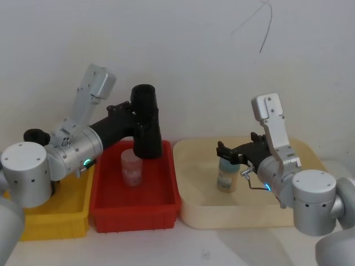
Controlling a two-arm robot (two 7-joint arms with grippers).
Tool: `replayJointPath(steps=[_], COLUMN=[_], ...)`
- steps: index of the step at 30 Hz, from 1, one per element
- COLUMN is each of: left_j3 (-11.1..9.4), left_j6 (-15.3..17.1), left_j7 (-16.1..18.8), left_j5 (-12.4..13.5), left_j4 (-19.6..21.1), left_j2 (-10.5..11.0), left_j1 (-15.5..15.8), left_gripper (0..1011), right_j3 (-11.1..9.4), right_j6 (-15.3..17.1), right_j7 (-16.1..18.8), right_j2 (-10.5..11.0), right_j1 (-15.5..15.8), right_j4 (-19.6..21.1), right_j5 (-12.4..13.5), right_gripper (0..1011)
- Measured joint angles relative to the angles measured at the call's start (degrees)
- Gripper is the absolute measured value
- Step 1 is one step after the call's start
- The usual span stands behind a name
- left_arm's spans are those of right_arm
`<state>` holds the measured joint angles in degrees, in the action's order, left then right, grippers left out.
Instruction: Pick up the garbage bag with the one hand and transfer it to the other hand.
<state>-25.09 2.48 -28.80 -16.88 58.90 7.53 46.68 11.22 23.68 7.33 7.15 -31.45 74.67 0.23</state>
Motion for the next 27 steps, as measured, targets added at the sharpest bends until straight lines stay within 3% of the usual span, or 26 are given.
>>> replayJointPath(steps=[6,15,27], left_j3=[-0.13,-0.23,-0.3], left_j6=[-0.09,-0.17,-0.21], left_j7=[-0.14,-0.21,-0.29], left_j5=[-0.04,-0.09,-0.09], left_j4=[-0.32,-0.56,-0.7], left_j2=[-0.13,-0.2,-0.26], left_j1=[0.15,0.28,0.35], left_gripper=[464,464,464], right_j3=[-0.01,0.3,1.07], right_j6=[-0.17,-1.58,-4.52], right_j7=[0.46,3.82,11.29], right_j2=[-0.04,0.49,1.01], right_j1=[0.4,1.04,1.12], right_j4=[0.57,1.17,0.74], right_j5=[0.0,0.94,4.82], right_gripper=[1000,1000,1000])
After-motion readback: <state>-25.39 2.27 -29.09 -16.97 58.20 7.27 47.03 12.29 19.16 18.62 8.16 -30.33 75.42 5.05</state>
